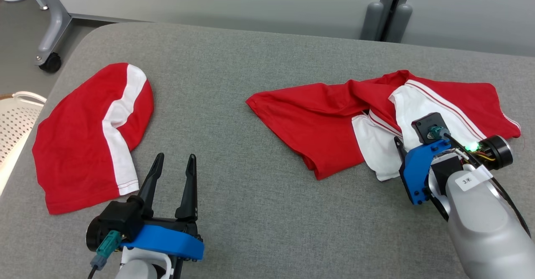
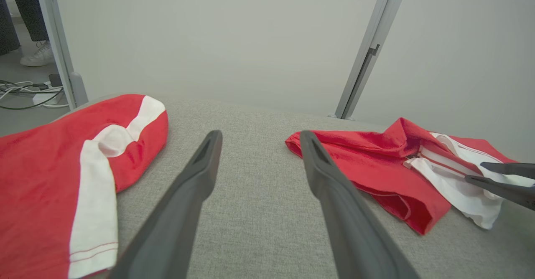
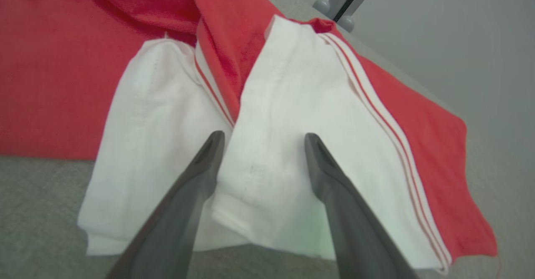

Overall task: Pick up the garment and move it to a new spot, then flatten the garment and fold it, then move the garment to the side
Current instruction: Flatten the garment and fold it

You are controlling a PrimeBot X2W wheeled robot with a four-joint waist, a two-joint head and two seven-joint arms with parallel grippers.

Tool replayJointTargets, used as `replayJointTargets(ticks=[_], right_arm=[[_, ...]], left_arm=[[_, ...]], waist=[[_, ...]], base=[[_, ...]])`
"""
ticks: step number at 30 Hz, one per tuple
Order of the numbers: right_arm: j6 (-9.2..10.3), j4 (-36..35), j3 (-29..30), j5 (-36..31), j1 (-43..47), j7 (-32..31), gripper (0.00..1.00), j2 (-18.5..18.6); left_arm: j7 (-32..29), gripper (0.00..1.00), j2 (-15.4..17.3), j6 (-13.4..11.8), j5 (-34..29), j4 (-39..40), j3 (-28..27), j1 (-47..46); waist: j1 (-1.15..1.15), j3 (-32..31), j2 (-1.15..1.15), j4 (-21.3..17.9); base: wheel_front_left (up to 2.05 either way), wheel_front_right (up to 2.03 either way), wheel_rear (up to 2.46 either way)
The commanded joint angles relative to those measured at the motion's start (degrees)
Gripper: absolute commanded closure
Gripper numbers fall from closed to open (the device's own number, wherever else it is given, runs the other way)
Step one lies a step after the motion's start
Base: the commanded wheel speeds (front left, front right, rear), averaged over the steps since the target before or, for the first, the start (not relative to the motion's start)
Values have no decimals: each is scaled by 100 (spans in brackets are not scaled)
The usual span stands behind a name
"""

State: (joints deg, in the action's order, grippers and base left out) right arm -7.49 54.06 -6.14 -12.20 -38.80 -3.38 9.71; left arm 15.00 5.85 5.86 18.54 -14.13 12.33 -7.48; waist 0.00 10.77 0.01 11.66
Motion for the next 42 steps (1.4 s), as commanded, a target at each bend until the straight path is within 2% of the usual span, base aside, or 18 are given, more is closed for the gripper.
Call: replayJointTargets(ticks=[1,7,16,17,19,20,22,24,25,26,34,38,42], right_arm=[[-1,10,78,-62,31,65,0,-35],[-1,49,456,-229,208,324,0,-102],[0,208,628,-157,267,677,0,-6],[-1,234,620,-168,241,712,15,9],[-1,312,610,-139,186,767,54,40],[0,345,594,-132,149,807,55,52],[0,421,552,-113,74,877,78,62],[-1,500,491,-85,-1,963,82,60],[-1,538,465,-76,-19,1001,98,65],[-1,568,432,-62,-49,1052,100,66],[0,741,276,118,-139,1213,100,-64],[-1,660,283,489,176,1372,100,-199],[-1,207,217,1019,712,1415,100,-293]], left_arm=[[27,0,-8,6,-49,-8,-20,-62],[26,0,-23,25,-100,-21,-53,14],[27,0,-22,57,-136,-23,-32,102],[27,0,-20,58,-138,-19,-28,103],[26,0,-14,65,-144,-17,-14,100],[27,0,-10,67,-145,-20,-8,96],[27,0,-2,70,-141,-28,-4,86],[27,0,3,73,-139,-36,-3,84],[27,0,6,75,-137,-40,-3,86],[27,0,8,76,-135,-47,-4,89],[27,0,23,35,-107,-32,-42,133],[26,0,31,18,-93,-17,-63,198],[25,0,70,-41,-72,46,-145,303]], waist=[[0,-12,-1,-12],[0,-117,-1,-104],[0,-212,-1,-225],[0,-210,-1,-223],[0,-207,-1,-211],[0,-204,-1,-203],[0,-199,-1,-187],[0,-200,-1,-171],[0,-204,-1,-164],[0,-213,-1,-159],[0,-299,-1,-193],[0,-364,-1,-247],[0,-393,-1,-426]], base=[[0,0,0],[0,0,0],[0,0,0],[0,0,0],[0,0,0],[0,0,0],[0,0,0],[0,0,0],[0,0,0],[0,0,0],[0,0,0],[0,0,0],[0,0,0]])
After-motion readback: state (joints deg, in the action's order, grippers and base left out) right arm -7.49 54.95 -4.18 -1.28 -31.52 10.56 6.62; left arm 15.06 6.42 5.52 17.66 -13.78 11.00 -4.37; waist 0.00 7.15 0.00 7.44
